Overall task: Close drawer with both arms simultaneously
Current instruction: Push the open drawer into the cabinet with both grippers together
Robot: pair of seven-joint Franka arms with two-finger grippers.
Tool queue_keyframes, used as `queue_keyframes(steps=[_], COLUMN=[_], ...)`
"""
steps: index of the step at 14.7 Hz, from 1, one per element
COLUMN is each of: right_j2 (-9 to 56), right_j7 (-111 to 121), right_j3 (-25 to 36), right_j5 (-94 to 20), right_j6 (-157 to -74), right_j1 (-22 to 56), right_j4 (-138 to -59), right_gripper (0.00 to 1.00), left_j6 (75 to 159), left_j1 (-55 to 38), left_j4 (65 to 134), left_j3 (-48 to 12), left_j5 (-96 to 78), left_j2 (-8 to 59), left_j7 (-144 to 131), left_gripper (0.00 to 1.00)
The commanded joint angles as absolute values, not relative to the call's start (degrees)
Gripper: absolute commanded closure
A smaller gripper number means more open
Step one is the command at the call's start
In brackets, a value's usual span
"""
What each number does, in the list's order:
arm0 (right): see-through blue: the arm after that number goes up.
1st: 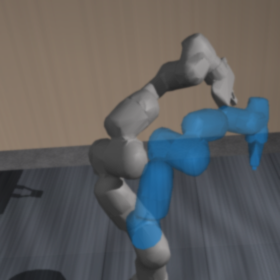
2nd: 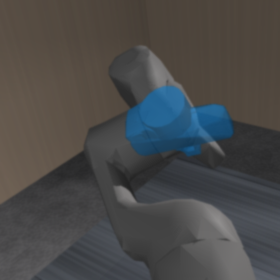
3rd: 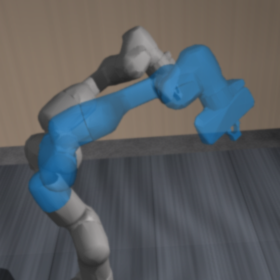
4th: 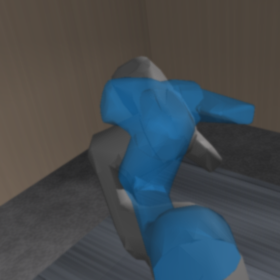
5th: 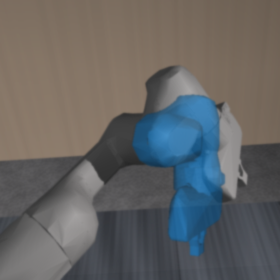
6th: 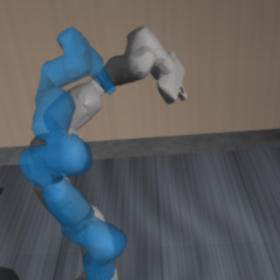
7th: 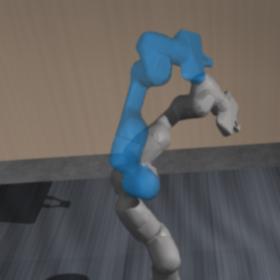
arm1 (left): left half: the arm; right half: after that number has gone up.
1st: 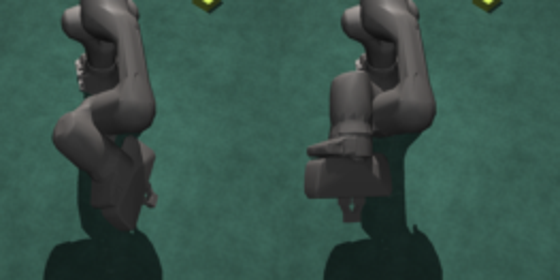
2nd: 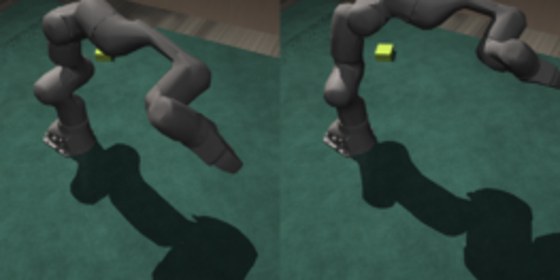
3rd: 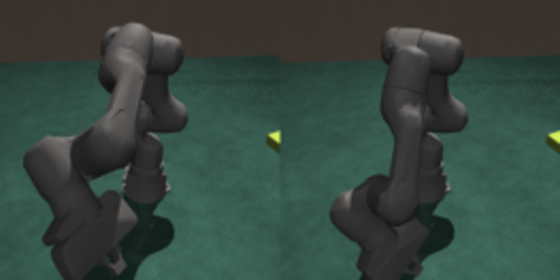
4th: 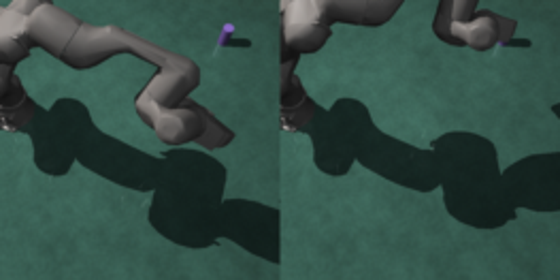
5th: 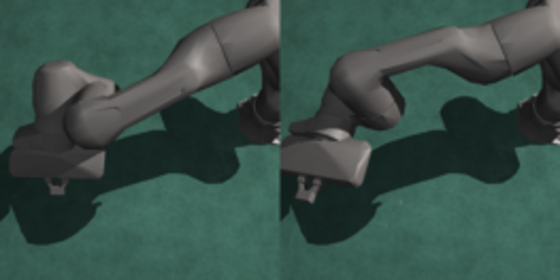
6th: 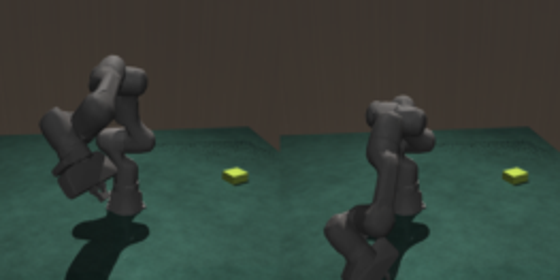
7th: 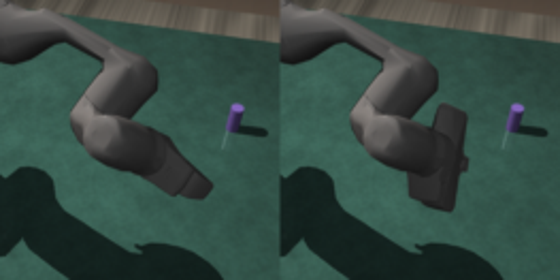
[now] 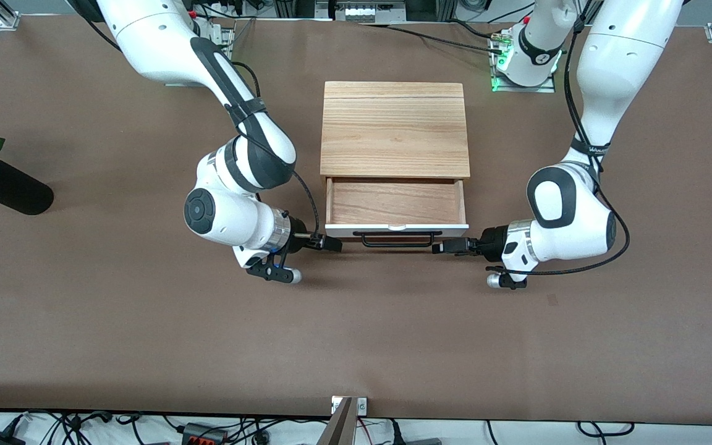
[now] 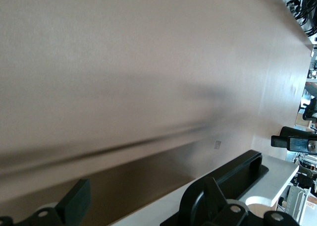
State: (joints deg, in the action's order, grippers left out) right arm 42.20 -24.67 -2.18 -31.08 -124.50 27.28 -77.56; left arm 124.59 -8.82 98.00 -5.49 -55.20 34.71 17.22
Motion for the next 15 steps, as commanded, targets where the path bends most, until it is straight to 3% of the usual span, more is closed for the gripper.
queue_keyframes(steps=[1,11,15], right_j2=[42.5,42.2,42.2], right_j7=[-25.8,-26.4,-27.7], right_j3=[-2.3,-2.3,-2.3], right_j5=[-32.0,-32.0,-32.1], right_j6=[-121.6,-112.8,-111.9], right_j1=[27.8,28.3,29.0], right_j4=[-76.4,-76.3,-76.3], right_gripper=[0.00,0.00,0.00], left_j6=[123.9,123.3,112.9], left_j1=[-8.6,-8.6,-6.7], left_j4=[101.6,102.4,102.3], left_j3=[-5.8,-6.6,-6.8], left_j5=[-56.8,-56.8,-56.7], left_j2=[32.3,32.3,32.8], left_j7=[19.1,19.0,19.1], left_gripper=[0.00,0.00,0.00])
